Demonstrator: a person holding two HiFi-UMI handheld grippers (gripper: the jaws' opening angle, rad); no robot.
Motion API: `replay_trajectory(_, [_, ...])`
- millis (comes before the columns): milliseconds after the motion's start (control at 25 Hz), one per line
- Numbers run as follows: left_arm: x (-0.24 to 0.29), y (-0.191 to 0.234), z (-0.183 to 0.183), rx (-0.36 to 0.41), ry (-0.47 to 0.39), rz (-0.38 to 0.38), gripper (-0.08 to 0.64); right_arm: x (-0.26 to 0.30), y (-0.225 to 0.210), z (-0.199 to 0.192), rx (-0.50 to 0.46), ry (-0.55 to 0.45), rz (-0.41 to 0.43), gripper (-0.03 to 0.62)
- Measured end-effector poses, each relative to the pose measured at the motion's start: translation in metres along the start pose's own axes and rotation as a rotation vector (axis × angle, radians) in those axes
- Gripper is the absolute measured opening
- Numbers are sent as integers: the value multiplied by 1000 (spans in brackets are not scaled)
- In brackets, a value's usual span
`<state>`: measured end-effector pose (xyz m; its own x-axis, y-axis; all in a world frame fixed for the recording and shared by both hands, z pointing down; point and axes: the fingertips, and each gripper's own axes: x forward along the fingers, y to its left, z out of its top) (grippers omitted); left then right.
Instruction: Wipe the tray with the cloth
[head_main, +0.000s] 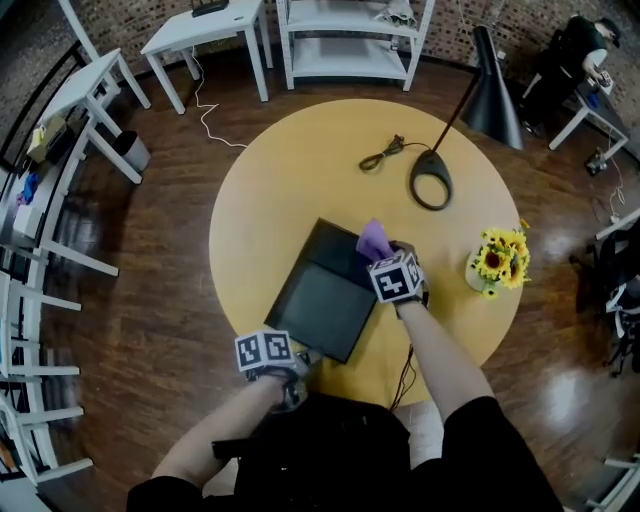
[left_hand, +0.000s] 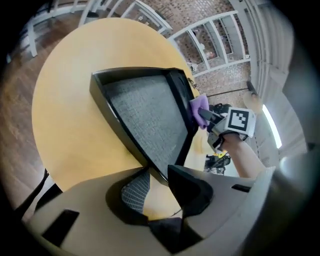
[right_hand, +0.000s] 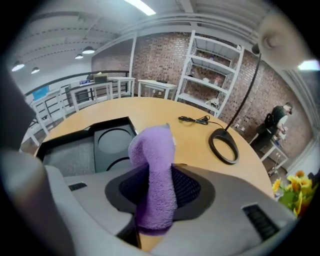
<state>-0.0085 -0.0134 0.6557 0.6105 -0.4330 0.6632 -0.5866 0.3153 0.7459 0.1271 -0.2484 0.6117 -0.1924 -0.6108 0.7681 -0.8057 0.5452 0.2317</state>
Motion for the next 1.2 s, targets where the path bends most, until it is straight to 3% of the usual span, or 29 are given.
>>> replay_trajectory(120, [-28,-18,6,101,39,-47,114,-4,-1,-2,108,-22,32,141])
replay_trajectory(280, [-54,-25,55,449,-6,45,114,-8,-5,-22,253,43,42,141])
replay_trajectory(360, [-55,-28,88,584,-48,101,125,-7,-7,-32,317,73,39,141])
replay_trajectory(520, [-39,-38,146,704,-108,149,186,-5,-5,-60,523,148,45,141])
replay_trajectory(640, [-16,-37,173,803,-105,175,190,-9,0,-63,626,160,49,141])
replay_trajectory(800, [5,-29,181,825,-63,128,190,-19,21,-71,713,184,105,141])
replay_trajectory(920, [18,-17,170,802,51,114,190,-23,29,-75,756,170,133,141])
replay_trajectory(1000, [25,-3,161,779,128,144,135,-26,33,-80,780,157,140,141])
replay_trajectory(1040, [26,2,159,777,142,159,88,-27,36,-83,791,151,145,141])
replay_trajectory(1200, [24,5,159,798,132,147,77,-34,56,-93,843,134,160,141])
